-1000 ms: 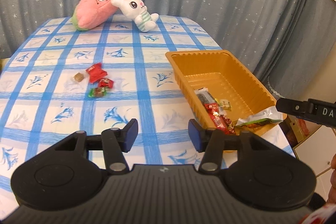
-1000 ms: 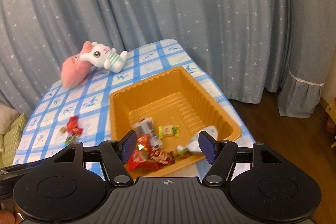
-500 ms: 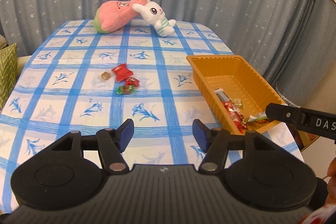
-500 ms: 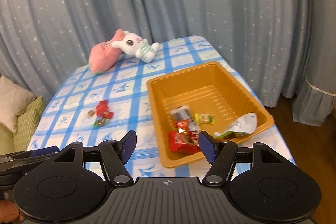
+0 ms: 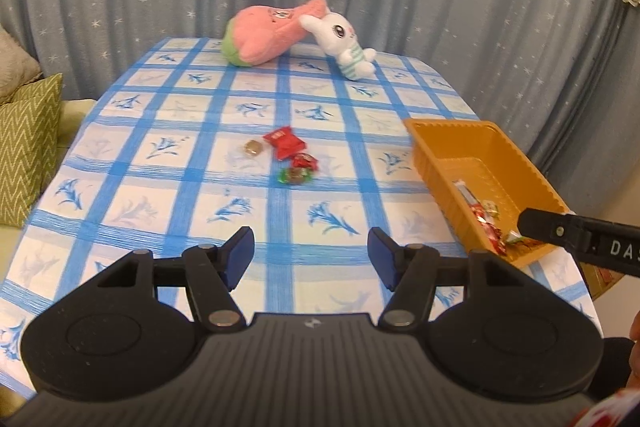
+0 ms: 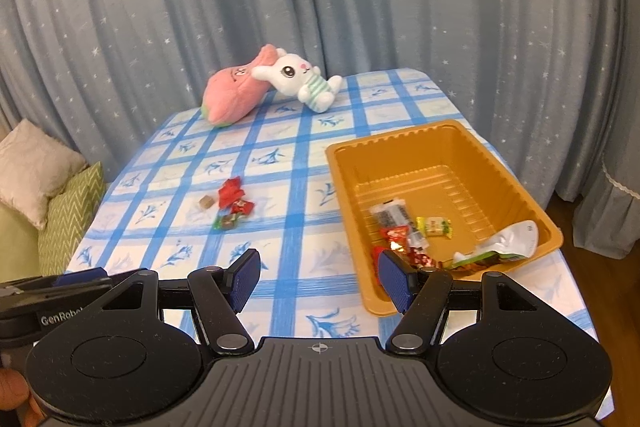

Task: Organize snacks
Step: 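Withdraw both open grippers from the tray back toward the remaining snacks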

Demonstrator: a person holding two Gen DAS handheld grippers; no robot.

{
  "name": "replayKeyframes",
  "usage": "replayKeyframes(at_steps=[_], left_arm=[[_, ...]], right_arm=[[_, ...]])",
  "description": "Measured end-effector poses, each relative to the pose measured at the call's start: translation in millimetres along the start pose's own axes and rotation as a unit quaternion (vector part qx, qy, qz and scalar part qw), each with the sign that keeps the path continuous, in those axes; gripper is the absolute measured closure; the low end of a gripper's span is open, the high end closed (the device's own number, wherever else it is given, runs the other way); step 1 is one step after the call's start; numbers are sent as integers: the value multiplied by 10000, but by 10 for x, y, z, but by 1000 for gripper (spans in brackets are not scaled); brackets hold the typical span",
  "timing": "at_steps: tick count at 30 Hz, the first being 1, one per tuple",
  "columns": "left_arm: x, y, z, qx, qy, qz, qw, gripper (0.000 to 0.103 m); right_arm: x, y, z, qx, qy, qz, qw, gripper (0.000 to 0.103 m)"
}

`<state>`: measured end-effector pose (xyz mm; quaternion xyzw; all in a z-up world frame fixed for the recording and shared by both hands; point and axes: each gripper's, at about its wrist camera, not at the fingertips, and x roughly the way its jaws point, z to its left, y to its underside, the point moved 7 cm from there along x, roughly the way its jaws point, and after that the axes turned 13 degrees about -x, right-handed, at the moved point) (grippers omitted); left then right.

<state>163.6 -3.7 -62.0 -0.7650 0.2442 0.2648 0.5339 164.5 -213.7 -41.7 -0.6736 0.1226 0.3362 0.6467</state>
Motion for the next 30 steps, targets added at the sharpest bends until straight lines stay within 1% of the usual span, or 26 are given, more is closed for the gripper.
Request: replayKeyframes(at_steps=[7,13,22,30], left_arm=[[45,-176,267,-101,-139,-70,9998,44],[163,-297,467,-88,-261,-87,9996,44],[420,-465,682,-37,-358,-82,9993,44],[759,-601,864,-15,-397,-62,9992,44]], right_arm=[[147,-77,231,-176,-139,11,9997,38],[306,-152,424,-300,-237,-14,9993,38],[662,-224,630,-423,-347,56,9985,38],[1043,-279,769,-504,-384,39,9980,38]])
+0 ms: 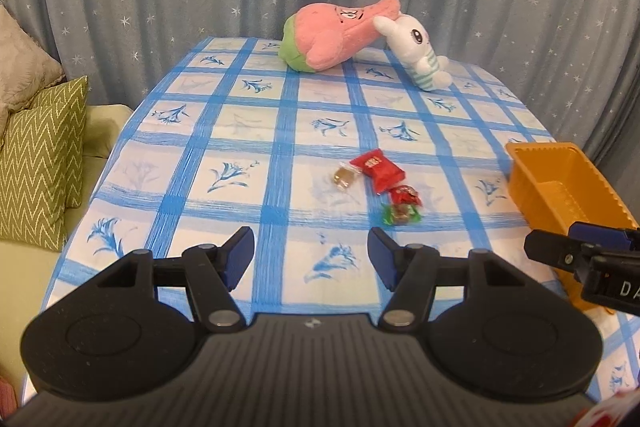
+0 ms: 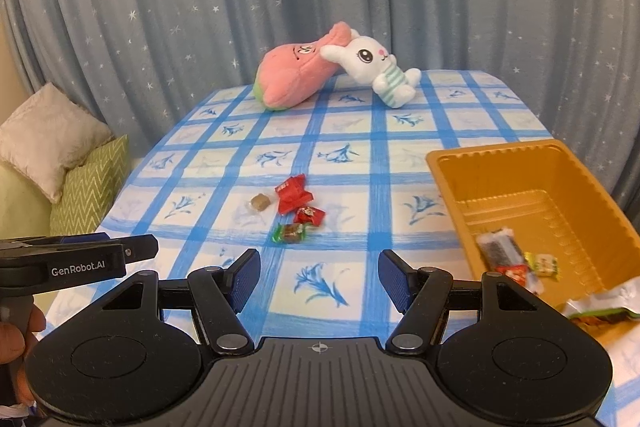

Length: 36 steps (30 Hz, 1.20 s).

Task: Organize snacks
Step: 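Withdraw both open grippers from the tray back toward the remaining snacks, then grasp the green-wrapped brown candy with the right gripper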

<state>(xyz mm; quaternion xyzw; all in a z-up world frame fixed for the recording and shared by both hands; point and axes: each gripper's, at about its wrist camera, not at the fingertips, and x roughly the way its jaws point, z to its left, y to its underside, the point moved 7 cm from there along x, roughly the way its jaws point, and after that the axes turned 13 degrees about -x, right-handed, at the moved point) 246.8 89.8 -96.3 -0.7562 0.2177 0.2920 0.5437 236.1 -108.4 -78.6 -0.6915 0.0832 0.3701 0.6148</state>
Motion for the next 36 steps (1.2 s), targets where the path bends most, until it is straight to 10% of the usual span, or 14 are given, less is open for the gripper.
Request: replayKeyframes(at_steps=[28,36], left_arm=[[1160,-160,343,-145,1,33,9999,43],[1251,-151,271,-9,48,75,10000,43]], right_arm=[[1785,108,317,-331,272,177,9989,39],[1828,106,283,-485,522,83,9974,62]])
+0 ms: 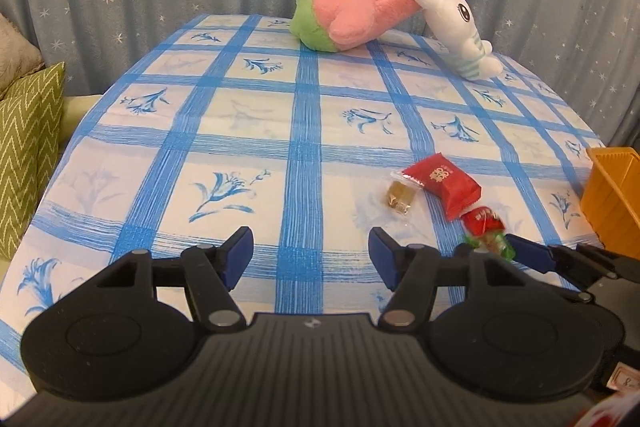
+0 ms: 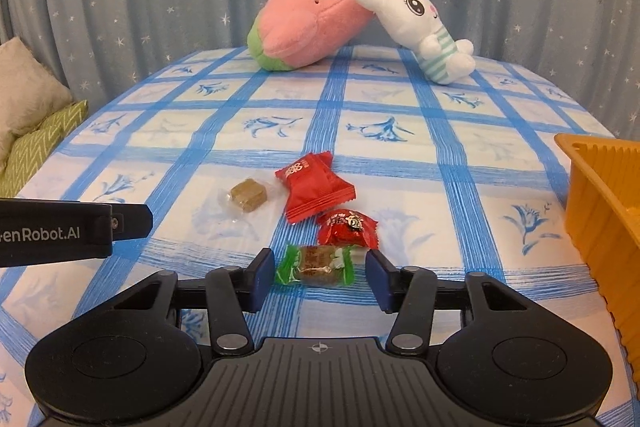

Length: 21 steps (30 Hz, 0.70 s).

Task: Organize snacks
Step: 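Grasp the green-wrapped brown candy with the right gripper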

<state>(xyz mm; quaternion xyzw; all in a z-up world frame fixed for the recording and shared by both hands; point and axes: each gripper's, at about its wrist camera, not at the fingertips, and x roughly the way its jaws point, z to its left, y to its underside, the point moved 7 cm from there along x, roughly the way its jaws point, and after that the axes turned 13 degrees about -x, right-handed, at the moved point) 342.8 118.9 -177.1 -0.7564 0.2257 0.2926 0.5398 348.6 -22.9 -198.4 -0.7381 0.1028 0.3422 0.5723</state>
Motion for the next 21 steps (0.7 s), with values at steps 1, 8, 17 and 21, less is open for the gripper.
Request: replayKeyframes(at_steps=[1,8,17,21], left_arm=[[9,3,-11,32,4,3,10000,43],[109,0,-154,298,211,-56,9993,43],[383,-19,-401,710,441,-63,9965,46],[489,-40,-505,875,542,-131,9946,49]], right_arm=[[-3,0,-7,-30,31,-1,10000,71],[-127,8,-130,45,62,-77,9999,77],[-241,91,-474,375,246,-51,9990,77],[-237,130,-548,464,272,-34,9985,77]])
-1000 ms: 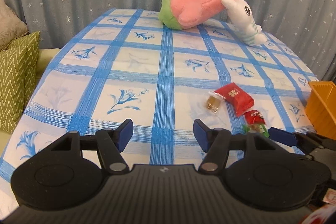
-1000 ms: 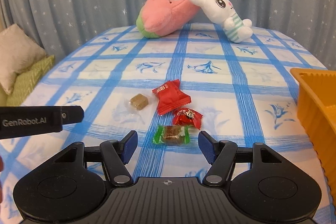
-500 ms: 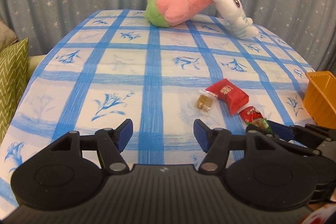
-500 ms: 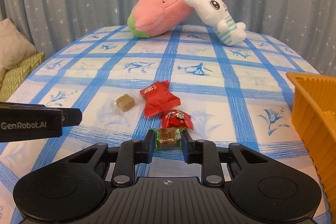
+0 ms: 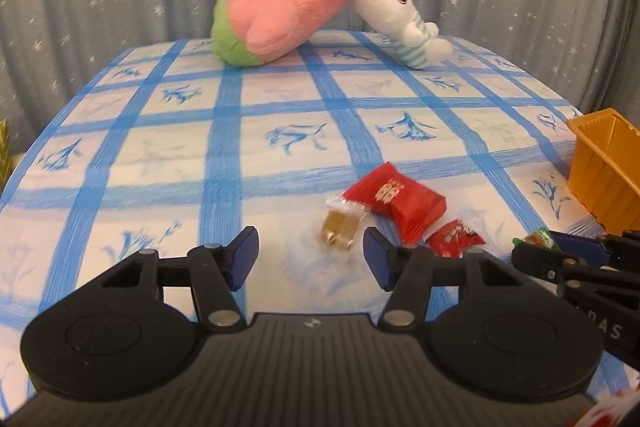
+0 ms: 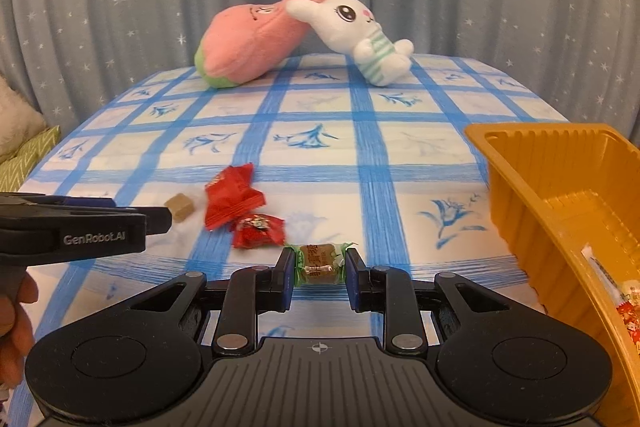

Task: Organize snacks
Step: 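Grasp the green-wrapped brown candy with the right gripper, then grasp the clear packet with a brown cube with the left gripper while the right gripper holds its candy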

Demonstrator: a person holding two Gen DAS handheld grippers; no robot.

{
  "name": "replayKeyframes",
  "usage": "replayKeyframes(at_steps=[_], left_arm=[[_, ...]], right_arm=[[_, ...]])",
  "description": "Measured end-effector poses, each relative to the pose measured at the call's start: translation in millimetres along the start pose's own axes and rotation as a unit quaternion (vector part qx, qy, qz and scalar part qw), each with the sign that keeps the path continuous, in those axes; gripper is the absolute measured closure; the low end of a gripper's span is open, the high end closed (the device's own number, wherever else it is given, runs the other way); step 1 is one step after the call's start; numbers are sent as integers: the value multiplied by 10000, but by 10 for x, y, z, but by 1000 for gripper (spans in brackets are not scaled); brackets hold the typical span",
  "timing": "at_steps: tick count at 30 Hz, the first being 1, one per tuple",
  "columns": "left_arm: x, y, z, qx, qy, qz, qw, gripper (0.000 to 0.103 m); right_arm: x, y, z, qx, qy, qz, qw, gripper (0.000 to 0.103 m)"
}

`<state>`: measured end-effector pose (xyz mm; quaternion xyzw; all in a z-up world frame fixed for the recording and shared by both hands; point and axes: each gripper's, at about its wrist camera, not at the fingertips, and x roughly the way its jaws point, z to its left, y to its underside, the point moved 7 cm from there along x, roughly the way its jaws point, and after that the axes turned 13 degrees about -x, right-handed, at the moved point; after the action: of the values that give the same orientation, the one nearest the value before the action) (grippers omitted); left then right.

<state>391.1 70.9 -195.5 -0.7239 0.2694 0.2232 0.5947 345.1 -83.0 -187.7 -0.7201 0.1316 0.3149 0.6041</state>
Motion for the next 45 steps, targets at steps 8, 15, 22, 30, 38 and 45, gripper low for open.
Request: replayKeyframes(at_steps=[8,15,22,30,38,45], left_arm=[[150,13,-147,258,59,18,9996,80],[53,34,-150,93,25,122,9999,84],[-343,111,-237,-213,-108,144,9996,84],[-965,351,-437,-664,-246,144,9974,84],[-1670,612,-702,-965,-272,123,9949,84],[-2146,796,-911,-944,-262,120,9951,84]], right_arm=[[-5,22,-109,144,7,5,9999,77],[-40,12,-118,177,-62,8,9998,77],[-284,27,-112,87,-124,-19,9999,77],[-772,139,-170,38,-141,34,9999,77],[-1410,268,-231,58,-121,1,9999,77],[-1963,366,-309,50,-20,-94,9999,77]])
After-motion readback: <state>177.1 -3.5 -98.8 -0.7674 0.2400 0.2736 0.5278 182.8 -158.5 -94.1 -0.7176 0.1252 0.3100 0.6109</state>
